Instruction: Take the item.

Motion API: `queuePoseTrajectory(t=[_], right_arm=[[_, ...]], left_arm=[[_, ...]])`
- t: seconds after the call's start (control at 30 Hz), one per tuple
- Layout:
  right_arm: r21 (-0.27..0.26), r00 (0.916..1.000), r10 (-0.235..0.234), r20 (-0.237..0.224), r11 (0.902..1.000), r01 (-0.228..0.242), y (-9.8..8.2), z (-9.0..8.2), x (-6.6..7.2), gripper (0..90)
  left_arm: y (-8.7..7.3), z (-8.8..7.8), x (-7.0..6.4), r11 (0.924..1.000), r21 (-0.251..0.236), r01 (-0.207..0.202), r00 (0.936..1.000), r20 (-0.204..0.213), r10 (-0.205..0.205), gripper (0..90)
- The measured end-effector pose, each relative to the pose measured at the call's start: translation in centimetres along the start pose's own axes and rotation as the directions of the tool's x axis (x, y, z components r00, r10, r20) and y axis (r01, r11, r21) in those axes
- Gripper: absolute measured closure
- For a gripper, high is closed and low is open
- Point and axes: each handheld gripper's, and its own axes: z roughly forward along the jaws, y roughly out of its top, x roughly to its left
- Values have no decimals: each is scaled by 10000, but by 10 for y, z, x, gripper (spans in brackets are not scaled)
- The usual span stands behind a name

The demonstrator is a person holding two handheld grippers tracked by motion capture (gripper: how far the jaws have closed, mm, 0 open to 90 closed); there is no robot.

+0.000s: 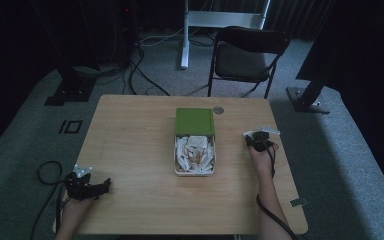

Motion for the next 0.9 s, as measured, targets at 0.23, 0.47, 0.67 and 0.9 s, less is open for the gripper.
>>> queuePoseTrajectory(t=[0.23,0.47,0.67,0.9], right_arm=[[373,9997,-240,-5,9990,240,-3,6,-1,706],[347,9988,-477,86,9983,474,-2,3,-3,529],[313,9992,-391,-12,9987,391,-3,-4,-5,433],[-82,9997,-224,-63,9997,224,-8,-20,-7,343]], left_arm=[[0,0,0,10000,-1,-1,10000,-1,1,31],[0,0,0,10000,-3,1,10000,-1,-1,31],[0,0,0,10000,-2,1,10000,0,-1,31],[0,0,0,10000,-1,1,10000,0,-1,31]])
